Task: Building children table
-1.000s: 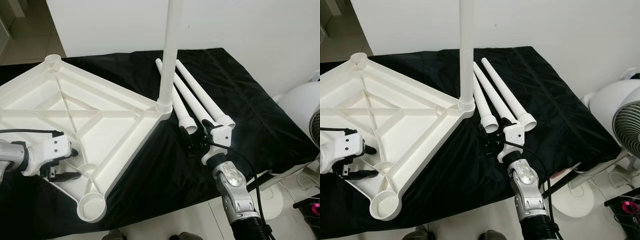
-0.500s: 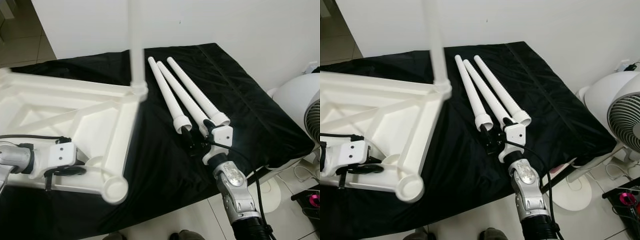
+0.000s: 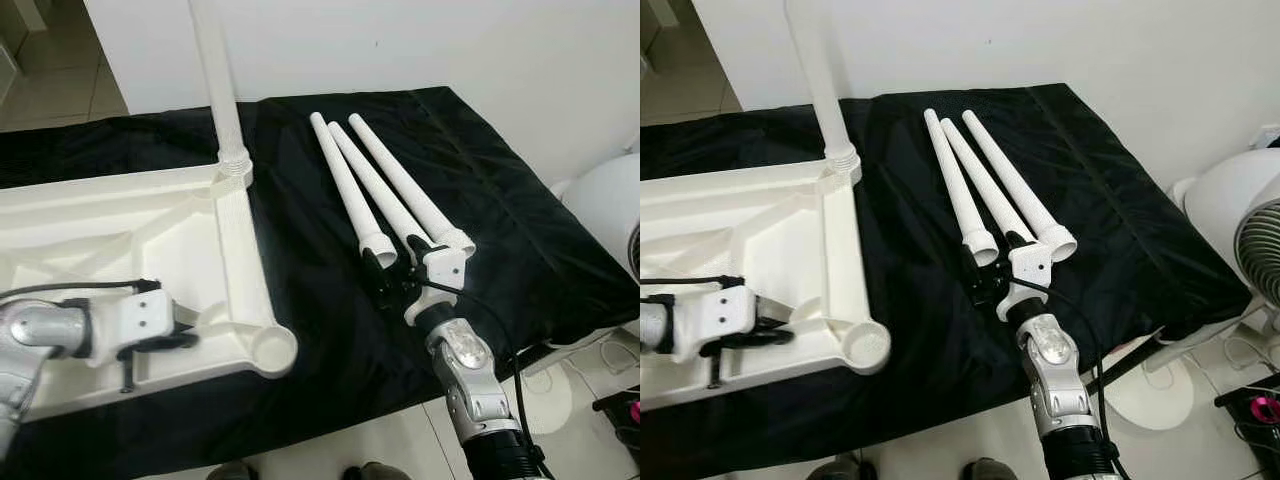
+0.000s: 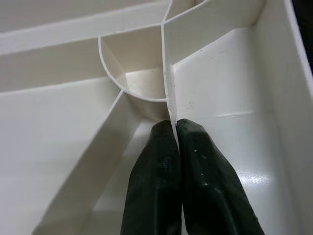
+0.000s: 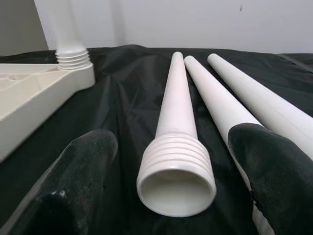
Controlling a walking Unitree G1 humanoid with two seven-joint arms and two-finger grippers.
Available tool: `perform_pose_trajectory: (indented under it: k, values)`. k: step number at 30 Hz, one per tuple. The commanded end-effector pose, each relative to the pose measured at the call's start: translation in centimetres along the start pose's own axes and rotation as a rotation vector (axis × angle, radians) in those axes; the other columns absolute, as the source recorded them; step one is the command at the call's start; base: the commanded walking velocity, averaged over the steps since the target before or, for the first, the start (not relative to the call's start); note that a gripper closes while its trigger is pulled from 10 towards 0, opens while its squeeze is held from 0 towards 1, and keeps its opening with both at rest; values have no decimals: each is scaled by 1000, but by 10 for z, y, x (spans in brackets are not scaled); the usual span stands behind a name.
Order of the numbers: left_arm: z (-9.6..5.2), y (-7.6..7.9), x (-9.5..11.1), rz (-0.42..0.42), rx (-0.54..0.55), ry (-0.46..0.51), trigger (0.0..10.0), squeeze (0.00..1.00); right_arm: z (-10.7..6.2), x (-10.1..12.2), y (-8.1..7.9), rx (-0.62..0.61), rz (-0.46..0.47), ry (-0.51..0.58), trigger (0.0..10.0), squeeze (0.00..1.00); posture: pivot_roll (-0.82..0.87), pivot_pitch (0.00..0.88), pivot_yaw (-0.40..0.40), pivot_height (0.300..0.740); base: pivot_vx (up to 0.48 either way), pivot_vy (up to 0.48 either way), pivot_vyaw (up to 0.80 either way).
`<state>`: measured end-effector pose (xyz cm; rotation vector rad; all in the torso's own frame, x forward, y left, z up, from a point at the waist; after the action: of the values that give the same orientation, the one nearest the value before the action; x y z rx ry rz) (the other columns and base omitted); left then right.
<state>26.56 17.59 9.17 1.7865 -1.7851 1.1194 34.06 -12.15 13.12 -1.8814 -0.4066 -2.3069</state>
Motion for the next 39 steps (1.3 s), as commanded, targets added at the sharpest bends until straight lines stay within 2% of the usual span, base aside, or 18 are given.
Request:
perform_pose_trajectory:
  k: [1, 2, 3, 4, 5, 6, 10, 12, 13, 14, 17, 20, 22, 24, 25, 28, 36, 39]
  values:
    - [17, -3, 6, 14, 98, 33, 10000, 0, 0, -3, 2, -11, -3, -13, 10000, 0, -18, 76, 4, 740, 0, 0, 0]
    - [20, -4, 8, 22, 114, 34, 10000, 0, 0, -2, 1, -12, -3, -12, 10000, 0, -18, 76, 4, 740, 0, 0, 0]
    - [23, -8, 11, 16, 145, 47, 10000, 90, 0, -2, 2, -16, -3, -12, 10000, 0, -17, 75, 4, 740, 0, 0, 0]
    - [23, -8, 11, 16, 145, 47, 10000, 90, 0, -2, 2, -16, -3, -12, 10000, 0, -17, 75, 4, 740, 0, 0, 0]
    - [26, -12, 15, 10, 175, 61, 10000, 306, 0, -2, 3, -19, -2, -12, 10000, 0, -16, 76, 5, 740, 0, 0, 0]
    - [27, -19, 18, -11, 215, 73, 10000, 1000, 0, -3, 3, -23, -1, -12, 10000, 0, -17, 75, 6, 740, 0, 0, 0]
    - [28, -34, 20, -32, 311, 79, 10000, 1000, 1, -2, 4, -29, 1, -10, 10000, 0, -16, 75, 9, 740, 0, 0, 0]
    - [28, -34, 20, -32, 311, 79, 10000, 1000, 1, -2, 4, -29, 1, -10, 10000, 0, -16, 75, 9, 740, 0, 0, 0]
    - [26, -43, 19, -32, 380, 67, 10000, 1000, 1, -2, 4, -30, 2, -9, 10000, 0, -16, 76, 10, 740, 0, 0, 0]
    - [24, -52, 18, -51, 440, 61, 10000, 0, 1, -2, 3, -31, 4, -9, 10000, 0, -15, 76, 13, 740, 0, 0, 0]
    - [17, -69, 16, -125, 557, 48, 10000, 0, 0, -2, 2, -36, 9, -7, 10000, 0, -16, 74, 17, 740, 0, 0, 0]
    - [15, -72, 17, -135, 584, 51, 10000, 0, 0, -2, 2, -39, 10, -6, 10000, 0, -16, 71, 20, 740, 0, 0, 0]
    - [12, -74, 20, -163, 612, 81, 10000, 0, 1, -1, 3, -44, 13, -3, 10000, 0, -16, 69, 24, 740, 0, 0, 0]
    - [1, -81, 33, -190, 706, 169, 10000, 0, 3, 1, 4, -59, 26, 4, 10000, 0, -13, 63, 25, 740, 0, 0, 0]
    - [1, -81, 33, -190, 706, 169, 10000, 0, 3, 1, 4, -59, 26, 4, 10000, 0, -13, 63, 25, 740, 0, 0, 0]
    - [-12, -90, 37, -257, 820, 228, 10000, 0, 5, 3, 3, -66, 30, 11, 10000, 0, -13, 55, 26, 740, 0, 0, 0]
    - [-13, -83, 36, -319, 835, 247, 10000, 0, 5, 3, 2, -65, 32, 13, 10000, 0, -9, 48, 22, 740, 0, 0, 0]
    - [-13, -74, 44, -310, 805, 308, 10000, 0, 4, 3, 1, -62, 35, 11, 10000, 0, -7, 53, 17, 740, 0, 0, 0]
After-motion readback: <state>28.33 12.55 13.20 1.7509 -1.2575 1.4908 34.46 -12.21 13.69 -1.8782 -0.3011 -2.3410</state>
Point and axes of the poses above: a point about 5 cm out from each wrist's last joint towards the gripper, its own z axis pointing out of the wrist towards the gripper, its own x axis along the axis of the wrist's last joint, y = z × x, the point moved 6 cm from there along z, pointing out of the wrist towards the gripper, and after that the axes turned 5 degrees about -z, right-handed, at the moved point
